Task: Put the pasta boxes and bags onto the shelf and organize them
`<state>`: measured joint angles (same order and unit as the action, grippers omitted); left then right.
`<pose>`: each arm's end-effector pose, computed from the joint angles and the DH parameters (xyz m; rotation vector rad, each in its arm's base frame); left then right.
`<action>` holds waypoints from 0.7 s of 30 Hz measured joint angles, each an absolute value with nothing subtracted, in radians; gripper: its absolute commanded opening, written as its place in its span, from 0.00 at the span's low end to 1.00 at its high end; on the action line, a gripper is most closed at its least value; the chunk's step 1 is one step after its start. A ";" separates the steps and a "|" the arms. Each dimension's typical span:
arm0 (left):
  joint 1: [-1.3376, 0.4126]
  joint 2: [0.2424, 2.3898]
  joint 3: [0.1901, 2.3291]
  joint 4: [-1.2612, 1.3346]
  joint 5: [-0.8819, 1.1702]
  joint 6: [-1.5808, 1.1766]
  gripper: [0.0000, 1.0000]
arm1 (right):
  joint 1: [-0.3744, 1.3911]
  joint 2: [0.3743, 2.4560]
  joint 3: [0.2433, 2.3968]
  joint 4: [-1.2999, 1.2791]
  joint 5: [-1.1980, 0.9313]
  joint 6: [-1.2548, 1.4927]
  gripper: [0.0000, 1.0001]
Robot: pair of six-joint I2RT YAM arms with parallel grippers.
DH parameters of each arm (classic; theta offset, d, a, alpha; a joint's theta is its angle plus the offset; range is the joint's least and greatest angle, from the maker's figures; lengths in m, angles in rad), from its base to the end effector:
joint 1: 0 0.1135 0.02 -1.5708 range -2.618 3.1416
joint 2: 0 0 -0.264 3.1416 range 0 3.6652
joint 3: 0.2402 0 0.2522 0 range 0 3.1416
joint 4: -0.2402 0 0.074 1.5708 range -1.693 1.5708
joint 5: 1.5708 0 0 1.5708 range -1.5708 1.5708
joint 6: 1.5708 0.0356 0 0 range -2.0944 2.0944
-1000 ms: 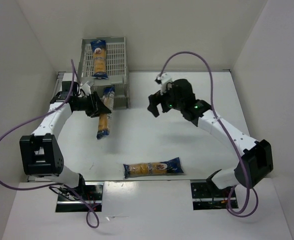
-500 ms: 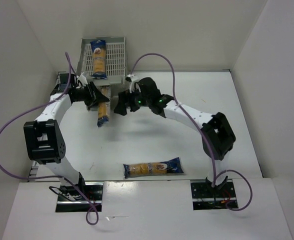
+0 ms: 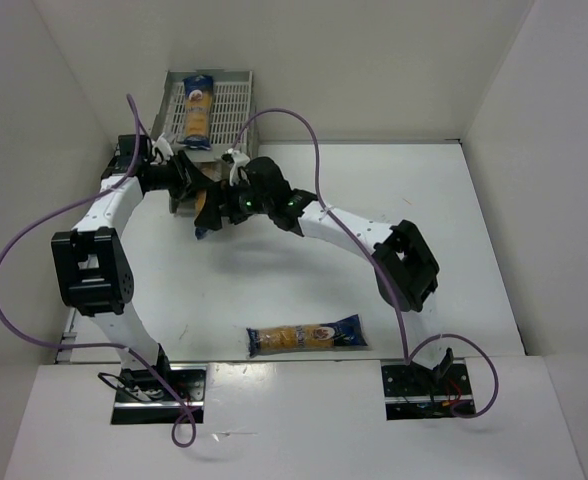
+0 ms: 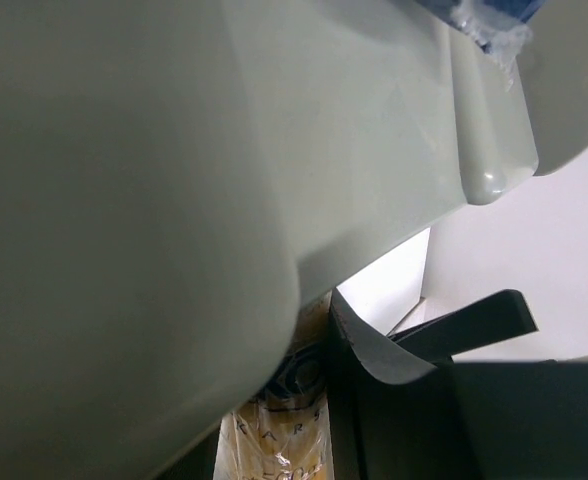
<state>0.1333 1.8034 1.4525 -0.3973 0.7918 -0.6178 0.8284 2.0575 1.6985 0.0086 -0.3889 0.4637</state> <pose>0.4039 0.0286 0.2752 -0.4486 2.2688 -1.1613 0.3243 0.3734 0.2802 -0.6586 1.9928 1.2022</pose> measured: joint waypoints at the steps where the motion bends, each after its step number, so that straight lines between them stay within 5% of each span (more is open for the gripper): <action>1: 0.133 1.805 1.454 -0.398 0.792 -0.620 0.00 | 0.829 2.058 1.704 0.009 -0.385 0.465 0.99; 9: 0.134 1.811 1.468 -0.403 0.792 -0.628 0.00 | 0.841 2.129 1.754 0.020 -0.344 0.491 0.77; 14: 0.139 1.813 1.468 -0.396 0.780 -0.602 0.04 | 0.857 2.153 1.760 0.006 -0.309 0.525 0.39; 15: 0.142 1.813 1.468 -0.389 0.779 -0.601 0.11 | 0.857 2.153 1.760 -0.006 -0.299 0.538 0.32; 16: 0.144 1.813 1.468 -0.385 0.776 -0.598 0.43 | 0.857 2.154 1.761 -0.018 -0.287 0.555 0.27; 17: 0.147 1.813 1.465 -0.380 0.774 -0.595 0.55 | 0.857 2.156 1.761 -0.025 -0.279 0.568 0.17; 21: 0.150 1.797 1.426 -0.363 0.777 -0.584 0.88 | 0.857 2.165 1.761 -0.056 -0.269 0.599 0.03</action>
<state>0.1501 1.7969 1.4258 -0.3630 0.7769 -0.5842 0.8574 2.1651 1.7615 -0.0563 -0.2691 0.5991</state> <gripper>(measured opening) 0.781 0.384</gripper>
